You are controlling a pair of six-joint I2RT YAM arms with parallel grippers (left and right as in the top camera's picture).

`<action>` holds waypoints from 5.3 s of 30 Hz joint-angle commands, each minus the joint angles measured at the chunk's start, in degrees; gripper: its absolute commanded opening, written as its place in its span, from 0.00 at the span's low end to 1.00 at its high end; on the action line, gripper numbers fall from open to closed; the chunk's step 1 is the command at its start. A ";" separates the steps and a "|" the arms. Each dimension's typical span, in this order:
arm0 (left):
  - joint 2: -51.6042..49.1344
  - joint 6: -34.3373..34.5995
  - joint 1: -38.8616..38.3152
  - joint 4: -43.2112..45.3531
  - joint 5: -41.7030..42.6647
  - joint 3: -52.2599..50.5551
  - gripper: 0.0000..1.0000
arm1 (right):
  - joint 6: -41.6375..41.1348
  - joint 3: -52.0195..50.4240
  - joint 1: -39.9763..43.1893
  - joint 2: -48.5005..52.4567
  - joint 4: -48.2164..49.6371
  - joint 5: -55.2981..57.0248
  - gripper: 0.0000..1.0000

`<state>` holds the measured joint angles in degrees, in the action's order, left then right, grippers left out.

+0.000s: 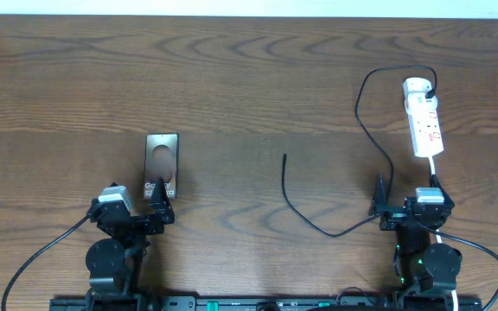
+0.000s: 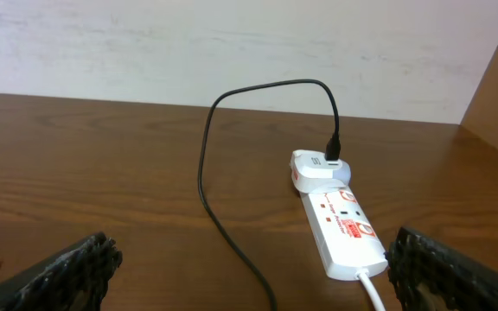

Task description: Plug charger to phone and switch on socket

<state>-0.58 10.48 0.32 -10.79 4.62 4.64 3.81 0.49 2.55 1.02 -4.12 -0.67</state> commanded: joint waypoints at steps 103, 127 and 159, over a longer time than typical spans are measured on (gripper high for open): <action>0.35 -0.52 0.26 -1.77 1.16 -0.79 0.95 | 0.55 -0.17 0.15 -0.26 -0.17 -0.35 0.99; -36.50 -2.12 0.26 -8.85 6.40 29.86 0.95 | 0.55 -0.17 0.15 -0.26 -0.17 -0.35 0.99; -76.15 -17.49 -0.76 -27.56 20.04 64.11 0.95 | 0.55 -0.17 -1.09 -0.20 -0.17 -0.35 0.99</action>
<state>-76.79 -5.91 -0.45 -38.37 23.81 67.26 3.81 0.45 2.17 1.02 -4.08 -0.67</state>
